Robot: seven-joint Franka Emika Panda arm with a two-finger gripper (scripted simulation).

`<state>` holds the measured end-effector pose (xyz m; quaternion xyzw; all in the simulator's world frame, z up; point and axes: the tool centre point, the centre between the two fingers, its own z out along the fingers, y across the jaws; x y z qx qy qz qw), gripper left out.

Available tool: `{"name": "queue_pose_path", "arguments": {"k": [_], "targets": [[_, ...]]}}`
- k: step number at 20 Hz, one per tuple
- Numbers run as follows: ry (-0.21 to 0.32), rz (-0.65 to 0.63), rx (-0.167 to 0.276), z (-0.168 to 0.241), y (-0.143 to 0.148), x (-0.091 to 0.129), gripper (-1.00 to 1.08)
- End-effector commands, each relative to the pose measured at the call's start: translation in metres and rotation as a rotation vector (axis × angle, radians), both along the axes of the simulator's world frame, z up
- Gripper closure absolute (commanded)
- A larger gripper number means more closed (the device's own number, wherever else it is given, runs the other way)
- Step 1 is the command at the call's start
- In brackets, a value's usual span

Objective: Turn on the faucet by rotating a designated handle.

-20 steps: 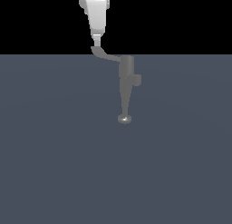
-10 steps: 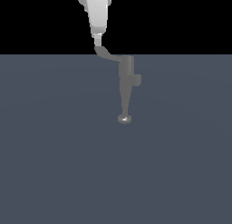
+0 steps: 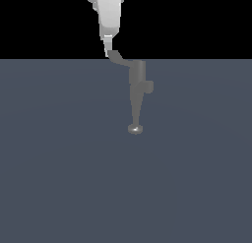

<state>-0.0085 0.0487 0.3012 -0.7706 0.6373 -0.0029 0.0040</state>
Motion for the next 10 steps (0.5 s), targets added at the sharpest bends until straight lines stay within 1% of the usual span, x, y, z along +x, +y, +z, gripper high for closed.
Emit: {"name": "queue_pose_path", "arguments": {"k": [1,10], "targets": [[0.004,-0.009,-0.002,-0.001,-0.013,-0.006,1.08],[0.007,-0.01,-0.002,-0.002,-0.045,-0.029,1.08]]}}
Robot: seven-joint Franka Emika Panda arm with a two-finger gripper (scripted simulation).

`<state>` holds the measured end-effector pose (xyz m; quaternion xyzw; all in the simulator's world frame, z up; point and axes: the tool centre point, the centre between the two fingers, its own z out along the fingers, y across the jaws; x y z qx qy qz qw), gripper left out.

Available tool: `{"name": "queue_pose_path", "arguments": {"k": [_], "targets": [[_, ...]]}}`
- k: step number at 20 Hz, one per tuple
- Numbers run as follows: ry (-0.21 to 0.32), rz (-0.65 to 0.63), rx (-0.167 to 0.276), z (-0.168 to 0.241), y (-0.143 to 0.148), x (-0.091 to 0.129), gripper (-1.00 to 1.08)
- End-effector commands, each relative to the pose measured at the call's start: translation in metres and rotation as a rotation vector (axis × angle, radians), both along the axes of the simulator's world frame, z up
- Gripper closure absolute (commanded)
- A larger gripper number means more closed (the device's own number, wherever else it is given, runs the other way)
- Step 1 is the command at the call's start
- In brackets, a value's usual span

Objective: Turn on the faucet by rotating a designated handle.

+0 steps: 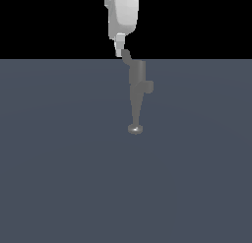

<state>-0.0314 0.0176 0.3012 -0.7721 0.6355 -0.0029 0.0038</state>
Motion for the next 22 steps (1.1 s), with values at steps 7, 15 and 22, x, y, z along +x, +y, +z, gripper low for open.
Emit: {"name": "queue_pose_path", "arguments": {"k": [7,15,22], "targets": [[0.009,-0.016,-0.002,-0.002,-0.037,-0.022,1.08],[0.005,-0.009,-0.002,-0.001,-0.071,-0.01,1.08],[0.009,-0.015,-0.002,-0.002,-0.114,-0.004,1.08]]}}
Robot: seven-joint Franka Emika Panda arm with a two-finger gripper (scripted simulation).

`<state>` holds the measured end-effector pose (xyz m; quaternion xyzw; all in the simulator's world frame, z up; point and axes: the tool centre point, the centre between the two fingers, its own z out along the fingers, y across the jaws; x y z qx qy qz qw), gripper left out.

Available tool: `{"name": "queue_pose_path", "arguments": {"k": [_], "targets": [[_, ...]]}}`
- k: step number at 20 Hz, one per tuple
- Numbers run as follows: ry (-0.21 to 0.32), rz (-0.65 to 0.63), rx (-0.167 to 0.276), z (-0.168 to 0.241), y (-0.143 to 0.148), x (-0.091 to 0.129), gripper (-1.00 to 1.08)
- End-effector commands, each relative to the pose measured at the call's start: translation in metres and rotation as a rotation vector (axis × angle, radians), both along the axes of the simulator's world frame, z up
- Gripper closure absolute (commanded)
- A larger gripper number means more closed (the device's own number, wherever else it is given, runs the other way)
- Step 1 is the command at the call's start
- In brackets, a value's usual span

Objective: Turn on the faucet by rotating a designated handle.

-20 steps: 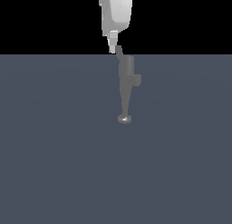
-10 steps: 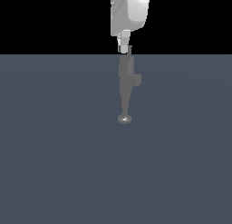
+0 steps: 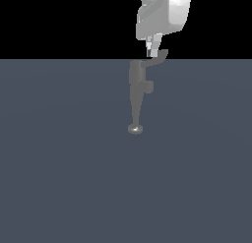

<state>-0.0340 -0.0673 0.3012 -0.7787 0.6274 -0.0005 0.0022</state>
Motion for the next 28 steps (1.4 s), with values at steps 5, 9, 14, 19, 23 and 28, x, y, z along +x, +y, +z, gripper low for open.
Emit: {"name": "queue_pose_path", "arguments": {"k": [5,9,14,19,23,28], "targets": [[0.0,-0.002,0.0,0.0,-0.014,0.008,1.08],[0.001,-0.008,-0.001,-0.001,-0.025,0.019,1.08],[0.001,-0.015,-0.001,-0.001,-0.038,0.032,1.08],[0.002,-0.021,-0.002,-0.001,-0.051,0.045,1.08],[0.003,-0.026,-0.002,-0.002,-0.061,0.054,1.08],[0.003,-0.033,-0.002,-0.002,-0.074,0.066,1.08]]}}
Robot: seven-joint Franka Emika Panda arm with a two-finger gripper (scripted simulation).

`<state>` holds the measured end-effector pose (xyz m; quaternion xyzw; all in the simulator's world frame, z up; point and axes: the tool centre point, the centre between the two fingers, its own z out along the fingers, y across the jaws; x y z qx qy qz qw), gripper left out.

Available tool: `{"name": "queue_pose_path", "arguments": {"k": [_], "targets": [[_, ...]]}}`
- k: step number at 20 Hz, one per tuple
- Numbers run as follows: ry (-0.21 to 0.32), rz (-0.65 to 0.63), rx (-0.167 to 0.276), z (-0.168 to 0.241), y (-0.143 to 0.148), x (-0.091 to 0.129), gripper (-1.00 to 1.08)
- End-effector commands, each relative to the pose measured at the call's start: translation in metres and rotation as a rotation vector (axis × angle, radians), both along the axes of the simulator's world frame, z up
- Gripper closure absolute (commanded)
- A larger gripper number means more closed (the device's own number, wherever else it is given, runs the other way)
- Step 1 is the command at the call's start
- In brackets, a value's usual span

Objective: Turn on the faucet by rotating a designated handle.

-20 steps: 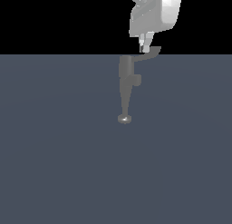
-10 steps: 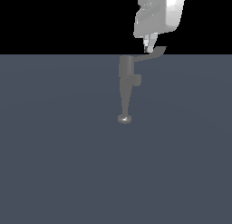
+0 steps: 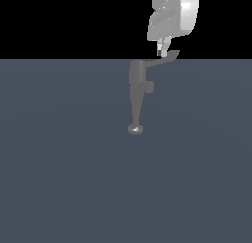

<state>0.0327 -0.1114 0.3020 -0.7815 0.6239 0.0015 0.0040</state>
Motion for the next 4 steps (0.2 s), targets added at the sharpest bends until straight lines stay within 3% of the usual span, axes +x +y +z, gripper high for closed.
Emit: {"name": "queue_pose_path", "arguments": {"k": [1,4], "targets": [[0.003,-0.043,-0.008,-0.0031,-0.0321,0.0019,1.08],[0.003,-0.045,-0.008,-0.0032,-0.0369,0.0065,1.08]]}}
